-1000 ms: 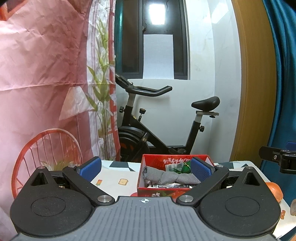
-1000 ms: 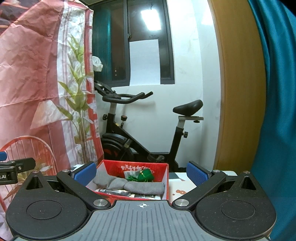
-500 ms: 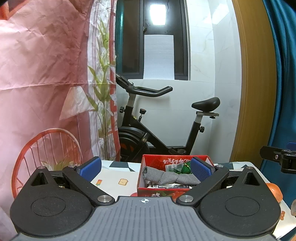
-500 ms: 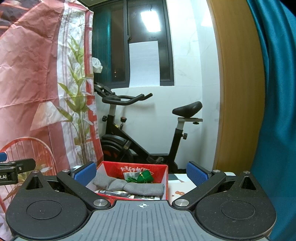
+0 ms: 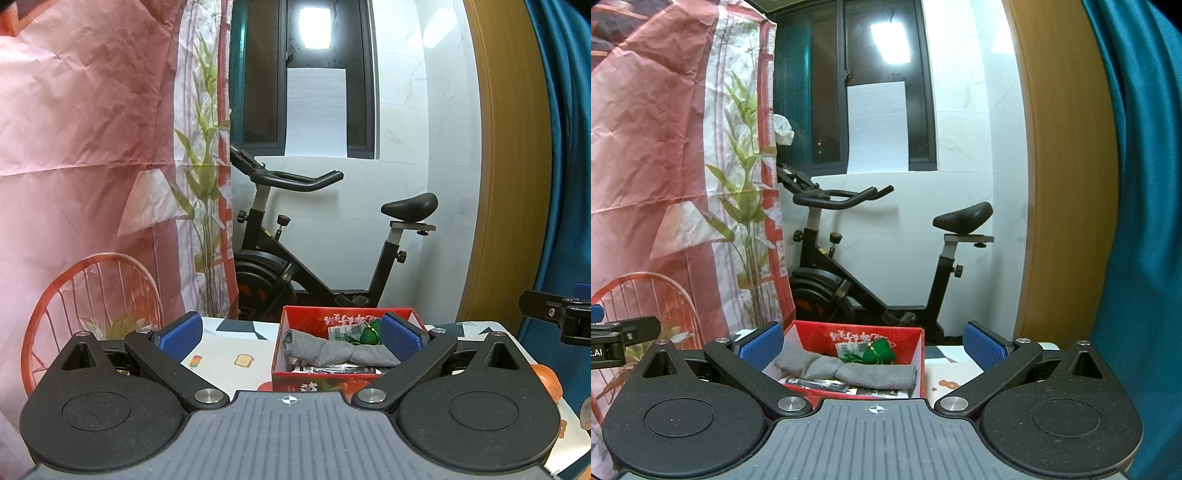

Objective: Organize soft objects

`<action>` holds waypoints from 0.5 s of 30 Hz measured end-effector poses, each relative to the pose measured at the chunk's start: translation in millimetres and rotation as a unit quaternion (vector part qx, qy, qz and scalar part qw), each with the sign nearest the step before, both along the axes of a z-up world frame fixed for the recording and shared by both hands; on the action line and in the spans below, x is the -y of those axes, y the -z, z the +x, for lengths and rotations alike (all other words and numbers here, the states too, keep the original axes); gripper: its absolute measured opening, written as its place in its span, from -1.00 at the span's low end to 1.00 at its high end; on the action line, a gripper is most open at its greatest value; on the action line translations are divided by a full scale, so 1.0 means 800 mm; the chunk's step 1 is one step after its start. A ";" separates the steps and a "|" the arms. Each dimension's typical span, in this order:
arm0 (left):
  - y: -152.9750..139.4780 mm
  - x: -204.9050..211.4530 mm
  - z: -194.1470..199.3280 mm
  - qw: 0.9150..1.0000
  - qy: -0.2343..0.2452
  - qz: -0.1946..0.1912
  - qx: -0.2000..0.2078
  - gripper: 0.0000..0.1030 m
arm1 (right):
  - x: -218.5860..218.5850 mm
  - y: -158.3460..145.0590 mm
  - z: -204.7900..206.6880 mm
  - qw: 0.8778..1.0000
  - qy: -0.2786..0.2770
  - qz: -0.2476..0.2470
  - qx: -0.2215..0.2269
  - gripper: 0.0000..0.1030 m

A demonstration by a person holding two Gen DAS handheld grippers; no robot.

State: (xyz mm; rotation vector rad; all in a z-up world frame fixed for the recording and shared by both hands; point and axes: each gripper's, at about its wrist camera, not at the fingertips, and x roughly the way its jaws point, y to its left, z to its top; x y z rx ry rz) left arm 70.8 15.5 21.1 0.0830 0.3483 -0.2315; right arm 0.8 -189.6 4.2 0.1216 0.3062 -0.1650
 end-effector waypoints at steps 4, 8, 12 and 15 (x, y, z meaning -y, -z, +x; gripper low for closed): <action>0.001 0.002 0.000 1.000 0.000 -0.001 -0.001 1.00 | 0.000 0.000 0.000 1.000 0.000 0.000 0.000 0.99; 0.000 0.002 -0.001 1.000 0.000 0.000 -0.001 1.00 | 0.000 0.000 0.000 1.000 0.000 0.000 0.000 0.99; 0.000 0.002 0.000 1.000 0.000 -0.001 -0.001 1.00 | 0.001 0.000 0.000 1.000 0.000 0.000 0.000 0.99; 0.000 0.001 0.000 1.000 0.002 -0.002 0.000 1.00 | 0.001 0.000 0.000 1.000 0.000 0.000 0.000 0.99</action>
